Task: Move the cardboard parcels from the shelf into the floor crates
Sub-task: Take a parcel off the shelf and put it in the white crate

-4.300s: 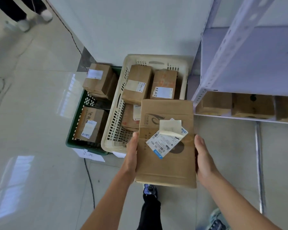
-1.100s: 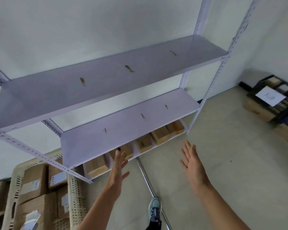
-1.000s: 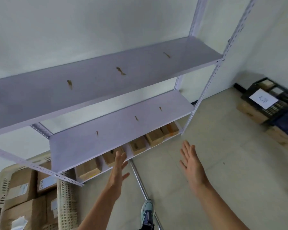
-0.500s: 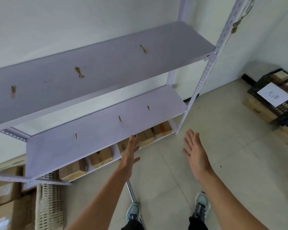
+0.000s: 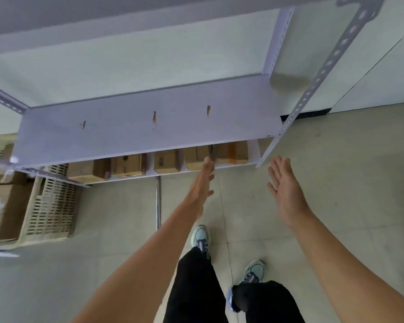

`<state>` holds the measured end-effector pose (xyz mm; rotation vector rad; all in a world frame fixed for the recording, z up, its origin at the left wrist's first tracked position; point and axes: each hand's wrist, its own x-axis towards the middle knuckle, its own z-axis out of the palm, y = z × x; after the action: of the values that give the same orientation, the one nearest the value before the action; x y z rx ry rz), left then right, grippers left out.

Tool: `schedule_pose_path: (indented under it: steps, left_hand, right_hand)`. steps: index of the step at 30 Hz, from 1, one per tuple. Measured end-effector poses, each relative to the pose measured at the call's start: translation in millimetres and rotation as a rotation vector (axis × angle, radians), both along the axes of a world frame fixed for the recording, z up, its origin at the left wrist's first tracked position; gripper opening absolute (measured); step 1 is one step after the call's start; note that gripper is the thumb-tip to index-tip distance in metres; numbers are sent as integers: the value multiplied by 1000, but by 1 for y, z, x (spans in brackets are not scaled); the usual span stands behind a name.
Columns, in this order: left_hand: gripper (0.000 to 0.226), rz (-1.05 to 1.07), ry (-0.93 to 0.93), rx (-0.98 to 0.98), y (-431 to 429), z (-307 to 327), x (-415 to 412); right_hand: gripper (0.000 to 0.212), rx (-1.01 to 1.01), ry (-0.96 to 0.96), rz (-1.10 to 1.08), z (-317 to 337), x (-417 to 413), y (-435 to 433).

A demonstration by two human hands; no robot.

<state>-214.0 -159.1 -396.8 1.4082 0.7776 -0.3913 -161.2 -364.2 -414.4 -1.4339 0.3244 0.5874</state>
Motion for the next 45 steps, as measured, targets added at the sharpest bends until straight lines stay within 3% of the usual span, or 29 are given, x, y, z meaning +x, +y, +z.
schedule_pose_path:
  steps: [4, 12, 16, 20, 24, 26, 30, 33, 35, 38, 42, 45]
  left_hand:
    - [74, 20, 56, 3, -9, -73, 37]
    - [77, -1, 103, 39, -1, -260, 144]
    - [77, 3, 155, 113, 7, -340, 202]
    - [58, -39, 35, 255, 15, -404, 254]
    - [59, -42, -2, 407, 22, -456, 295]
    - [61, -37, -6, 427, 27, -477, 307]
    - [77, 77, 68, 265, 32, -507, 312]
    - [79, 140, 57, 181, 36, -515, 313]
    - [78, 182, 4, 152, 39, -513, 313]
    - [77, 224, -116, 138, 43, -505, 311]
    - [80, 317, -265, 36, 44, -492, 301]
    - [74, 316, -339, -7, 43, -492, 288]
  right_hand:
    - [68, -36, 14, 57, -84, 43, -9]
    - [58, -75, 29, 94, -263, 139, 15]
    - [62, -85, 24, 120, -344, 190, 29]
    - [68, -89, -45, 152, -410, 235, 40]
    - [70, -127, -105, 153, -468, 278, 51]
    - [75, -116, -75, 158, -487, 295, 57]
    - [84, -124, 20, 144, -511, 313, 63]
    - [59, -154, 18, 110, -514, 312, 63]
    - [51, -122, 9, 88, -509, 314, 63]
    - [66, -42, -92, 37, -499, 320, 61]
    - [48, 63, -201, -4, -487, 319, 56]
    - [52, 73, -242, -16, -484, 308, 56]
